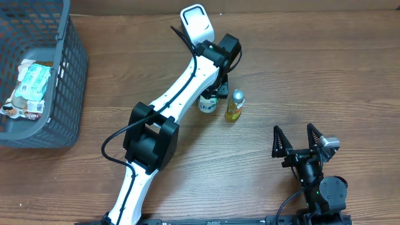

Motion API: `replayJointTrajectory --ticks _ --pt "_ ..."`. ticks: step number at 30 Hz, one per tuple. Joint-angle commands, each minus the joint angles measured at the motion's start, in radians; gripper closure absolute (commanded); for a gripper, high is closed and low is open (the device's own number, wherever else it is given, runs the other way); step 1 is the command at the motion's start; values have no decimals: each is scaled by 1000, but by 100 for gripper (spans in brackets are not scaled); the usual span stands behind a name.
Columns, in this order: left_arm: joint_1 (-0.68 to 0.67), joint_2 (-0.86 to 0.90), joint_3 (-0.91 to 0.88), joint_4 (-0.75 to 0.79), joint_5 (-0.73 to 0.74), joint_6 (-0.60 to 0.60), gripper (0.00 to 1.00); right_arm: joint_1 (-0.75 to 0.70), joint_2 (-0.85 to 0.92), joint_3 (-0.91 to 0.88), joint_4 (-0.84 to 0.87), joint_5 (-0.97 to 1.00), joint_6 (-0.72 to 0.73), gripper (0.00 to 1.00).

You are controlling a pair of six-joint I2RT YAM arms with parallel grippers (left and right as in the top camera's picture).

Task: Scan the item barcode
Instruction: 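Set the tissue pack down beside the yellow bottle and release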

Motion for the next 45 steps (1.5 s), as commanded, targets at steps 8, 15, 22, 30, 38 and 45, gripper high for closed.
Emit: replayJointTrajectory --ticks 8,15,22,30,38,45 --pt "-2 4 -31 -6 -15 -21 20 -3 -5 -10 6 6 4 0" --pt "0 2 -30 -14 -11 -14 8 -3 -5 -10 6 6 4 0" --pt "34 -36 22 -41 15 72 5 -3 -5 -10 6 6 4 0" --pt "74 -153 77 -50 14 158 1 -3 -5 -10 6 6 4 0" --pt "139 -317 148 -55 9 285 10 -3 -5 -10 6 6 4 0" --pt "209 -477 148 3 -256 431 64 -3 -5 -10 6 6 4 0"
